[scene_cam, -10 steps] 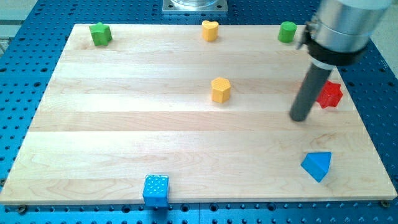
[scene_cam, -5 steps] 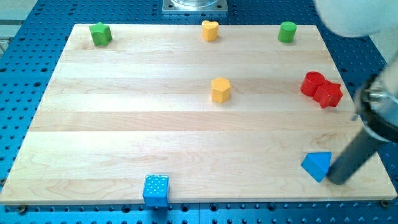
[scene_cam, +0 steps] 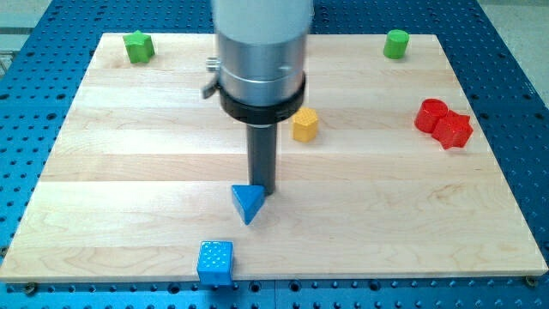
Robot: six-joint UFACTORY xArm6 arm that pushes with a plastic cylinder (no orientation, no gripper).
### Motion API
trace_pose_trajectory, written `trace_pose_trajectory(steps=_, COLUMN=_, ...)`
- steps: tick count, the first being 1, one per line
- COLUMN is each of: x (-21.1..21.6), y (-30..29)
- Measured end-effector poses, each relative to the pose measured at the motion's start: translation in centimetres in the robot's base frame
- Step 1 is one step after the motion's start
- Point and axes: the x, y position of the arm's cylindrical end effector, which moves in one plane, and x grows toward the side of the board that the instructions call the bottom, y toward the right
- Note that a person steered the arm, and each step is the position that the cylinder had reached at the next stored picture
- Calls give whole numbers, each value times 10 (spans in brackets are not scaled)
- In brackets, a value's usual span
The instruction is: Move the triangle diagonally to the blue cube
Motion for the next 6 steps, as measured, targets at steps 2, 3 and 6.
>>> trace_pose_trajectory(steps=2, x=27, y=31)
trace_pose_trajectory(steps=3, x=24, y=-65)
trace_pose_trajectory(steps=6, x=39, y=-148)
